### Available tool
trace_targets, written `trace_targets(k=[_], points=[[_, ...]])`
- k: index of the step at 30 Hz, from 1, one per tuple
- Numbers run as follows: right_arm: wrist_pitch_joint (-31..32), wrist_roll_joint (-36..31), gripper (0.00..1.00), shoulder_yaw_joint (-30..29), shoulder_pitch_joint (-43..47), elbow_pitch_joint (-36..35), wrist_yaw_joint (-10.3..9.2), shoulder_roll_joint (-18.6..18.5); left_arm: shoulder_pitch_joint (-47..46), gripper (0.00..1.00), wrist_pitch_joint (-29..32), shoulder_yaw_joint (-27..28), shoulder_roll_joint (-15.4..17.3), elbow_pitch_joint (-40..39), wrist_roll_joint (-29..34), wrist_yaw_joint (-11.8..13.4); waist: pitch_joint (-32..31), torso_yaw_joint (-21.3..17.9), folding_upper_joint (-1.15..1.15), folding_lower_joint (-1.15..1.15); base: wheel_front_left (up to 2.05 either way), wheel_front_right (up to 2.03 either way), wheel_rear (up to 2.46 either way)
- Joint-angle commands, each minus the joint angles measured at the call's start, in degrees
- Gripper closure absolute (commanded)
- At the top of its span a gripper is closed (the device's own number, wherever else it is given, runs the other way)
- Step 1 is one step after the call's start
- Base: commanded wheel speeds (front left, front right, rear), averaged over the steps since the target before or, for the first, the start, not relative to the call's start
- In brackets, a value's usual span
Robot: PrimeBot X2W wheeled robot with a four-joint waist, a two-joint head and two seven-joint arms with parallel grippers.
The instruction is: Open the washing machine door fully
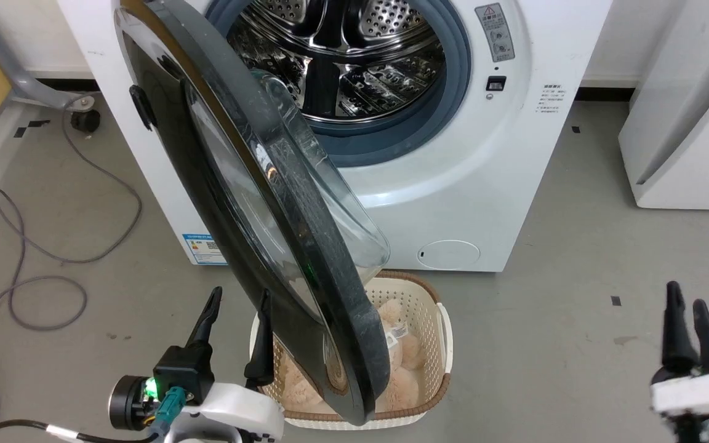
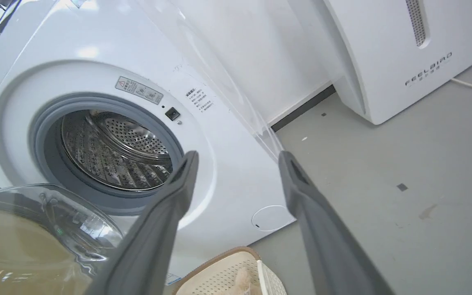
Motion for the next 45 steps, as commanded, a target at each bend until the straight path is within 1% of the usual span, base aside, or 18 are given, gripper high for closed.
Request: trace_targets(k=[1,3,6,10,15,19,23,29,30,31,32,33,40,43,45], points=[[-0.2,-3.1,0.00,-1.4,1.6,-2.2,0.05,2.3,0.6,0.00,-0.3,0.2,0.1,0.2,0.3,-0.2,0.0,0.0,0.00,0.00,0.00,0.00,0.00],[-0.2,-10.4,0.00,-4.1,3.5,-6.9,0.05,5.1,0.4,0.00,-0.3,0.4,0.1,0.3,0.3,-0.4,0.0,-0.1,0.00,0.00,0.00,0.00,0.00],[-0.2,-18.7,0.00,-5.8,5.7,-12.7,0.05,7.2,0.2,0.00,-0.3,0.7,0.1,0.5,0.4,-0.5,0.0,-0.2,0.00,0.00,0.00,0.00,0.00],[0.0,-28.0,0.00,-5.6,8.4,-18.4,0.05,8.2,0.1,0.00,-0.3,1.0,0.1,0.6,0.5,-0.6,-0.1,-0.2,0.00,0.00,0.00,0.00,0.00],[3.5,-37.2,0.00,-4.4,11.9,-23.6,0.05,8.5,0.0,0.00,-0.3,1.1,0.1,0.8,0.5,-0.7,-0.2,-0.1,0.00,0.00,0.00,0.00,0.00],[6.1,-40.9,0.00,-2.6,14.3,-25.8,0.05,8.6,0.1,0.00,-0.3,1.4,0.1,0.9,0.6,-0.8,-0.1,-0.3,0.00,0.00,0.00,0.00,0.00],[7.5,-43.1,0.00,-0.8,14.9,-25.8,0.05,8.6,0.2,0.00,-0.3,1.7,0.1,1.3,0.9,-1.0,-0.1,-0.6,0.00,0.00,0.00,0.00,0.00],[8.5,-43.7,0.00,0.4,14.5,-25.5,0.05,8.6,0.3,0.00,-0.3,1.6,0.1,1.9,1.1,-1.2,0.2,-0.5,0.00,0.00,0.00,0.00,0.00],[8.6,-43.5,0.00,0.4,14.4,-25.5,0.05,8.6,0.2,0.13,-0.3,1.5,0.1,2.0,1.0,-1.2,0.3,-0.5,0.00,0.00,0.00,0.00,0.00],[8.6,-43.2,0.00,0.3,14.4,-25.4,0.05,8.6,0.1,0.52,-0.3,1.5,0.1,2.1,1.0,-1.2,0.4,-0.4,0.00,0.00,0.00,0.00,0.00],[8.6,-42.6,0.00,0.1,14.4,-25.3,0.05,8.6,0.1,0.80,-0.3,1.5,0.1,2.1,0.9,-1.2,0.4,-0.4,0.00,0.00,0.00,0.00,0.00],[8.6,-42.4,0.00,0.0,14.3,-25.2,0.05,8.6,0.1,1.00,-0.3,1.5,0.1,2.1,0.9,-1.2,0.4,-0.4,0.00,0.00,0.00,0.00,0.00],[8.6,-41.8,0.00,-0.3,14.1,-25.1,0.05,8.6,0.1,1.00,-0.3,1.5,0.1,2.3,0.8,-1.3,0.6,-0.4,0.00,0.00,0.00,0.00,0.00],[8.5,-41.2,0.00,-0.5,14.2,-25.1,0.05,8.6,-0.1,1.00,-0.3,2.2,0.1,2.6,0.2,0.5,0.7,-0.3,0.00,0.00,0.00,0.00,0.00],[8.5,-41.0,0.00,-0.7,14.2,-25.1,0.05,8.6,-0.8,1.00,-0.3,2.4,0.1,1.7,0.0,0.8,0.8,-0.1,0.00,0.00,0.00,0.00,0.00]])
